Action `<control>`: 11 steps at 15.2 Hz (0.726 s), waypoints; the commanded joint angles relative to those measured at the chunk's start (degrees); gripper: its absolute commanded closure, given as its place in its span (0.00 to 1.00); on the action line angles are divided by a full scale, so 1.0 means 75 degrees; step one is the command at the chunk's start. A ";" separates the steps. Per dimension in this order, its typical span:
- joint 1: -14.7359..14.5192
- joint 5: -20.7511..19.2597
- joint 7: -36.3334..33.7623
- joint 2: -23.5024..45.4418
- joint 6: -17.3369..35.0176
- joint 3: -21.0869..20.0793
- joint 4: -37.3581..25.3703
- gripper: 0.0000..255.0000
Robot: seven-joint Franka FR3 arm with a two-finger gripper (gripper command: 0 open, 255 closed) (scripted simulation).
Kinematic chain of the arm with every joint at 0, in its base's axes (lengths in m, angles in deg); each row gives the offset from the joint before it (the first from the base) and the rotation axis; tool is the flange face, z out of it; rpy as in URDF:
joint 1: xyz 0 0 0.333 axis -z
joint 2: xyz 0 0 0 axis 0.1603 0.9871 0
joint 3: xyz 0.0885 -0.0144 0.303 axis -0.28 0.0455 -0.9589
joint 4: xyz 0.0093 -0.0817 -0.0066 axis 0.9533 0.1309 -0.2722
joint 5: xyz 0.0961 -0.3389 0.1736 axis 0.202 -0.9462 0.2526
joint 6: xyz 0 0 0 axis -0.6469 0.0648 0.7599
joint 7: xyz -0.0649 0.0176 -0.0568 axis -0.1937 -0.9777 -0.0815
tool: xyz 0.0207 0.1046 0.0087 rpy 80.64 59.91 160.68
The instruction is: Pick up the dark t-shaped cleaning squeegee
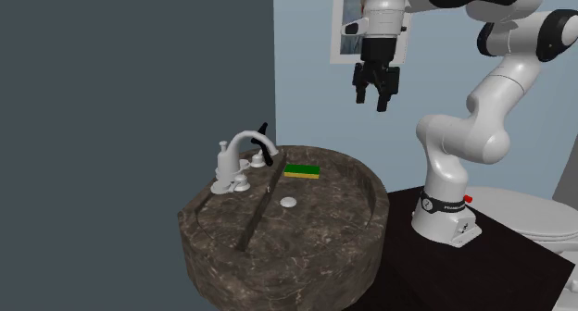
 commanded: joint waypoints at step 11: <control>-0.0349 -0.1053 0.3962 0.1426 0.0826 0.2286 -0.0614 0.00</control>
